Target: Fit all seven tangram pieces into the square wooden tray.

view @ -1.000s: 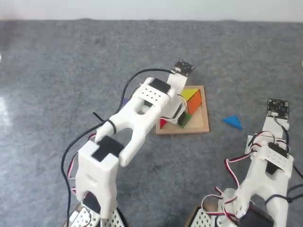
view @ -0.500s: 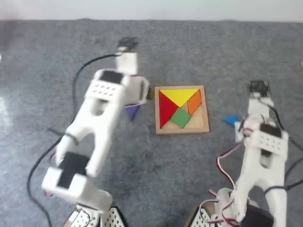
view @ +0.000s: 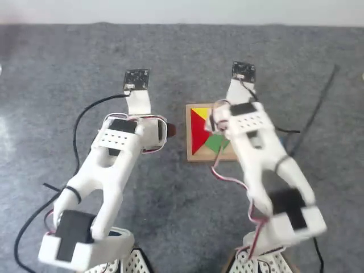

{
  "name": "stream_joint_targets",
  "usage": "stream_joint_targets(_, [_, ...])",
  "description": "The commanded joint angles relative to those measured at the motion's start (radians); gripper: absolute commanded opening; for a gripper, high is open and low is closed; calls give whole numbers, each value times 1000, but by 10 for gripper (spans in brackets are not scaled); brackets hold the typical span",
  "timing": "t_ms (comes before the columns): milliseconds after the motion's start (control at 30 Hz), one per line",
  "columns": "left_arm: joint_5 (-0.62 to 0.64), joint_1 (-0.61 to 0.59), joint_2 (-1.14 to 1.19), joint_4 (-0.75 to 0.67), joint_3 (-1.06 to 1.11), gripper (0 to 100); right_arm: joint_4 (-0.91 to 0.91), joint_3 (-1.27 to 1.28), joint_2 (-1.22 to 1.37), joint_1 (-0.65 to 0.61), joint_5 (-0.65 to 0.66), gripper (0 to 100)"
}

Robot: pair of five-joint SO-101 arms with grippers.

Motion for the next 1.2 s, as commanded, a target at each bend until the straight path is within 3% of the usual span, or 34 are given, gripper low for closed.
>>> stream_joint_targets(0, [8,9,5,-17,-24,254,-19,-146,77,-36,-140,213])
stream_joint_targets(167, [6,9,2,-15,-24,254,-24,-199,180,-104,-140,211])
stream_joint_targets(367, [5,9,0,-17,-24,254,18,-184,217,-85,-144,210])
stream_joint_targets(800, [5,9,6,-20,-25,254,257,-176,-30,-122,-60,210])
stream_joint_targets(1167, [5,9,8,-20,-22,254,82,-52,99,-111,2,212])
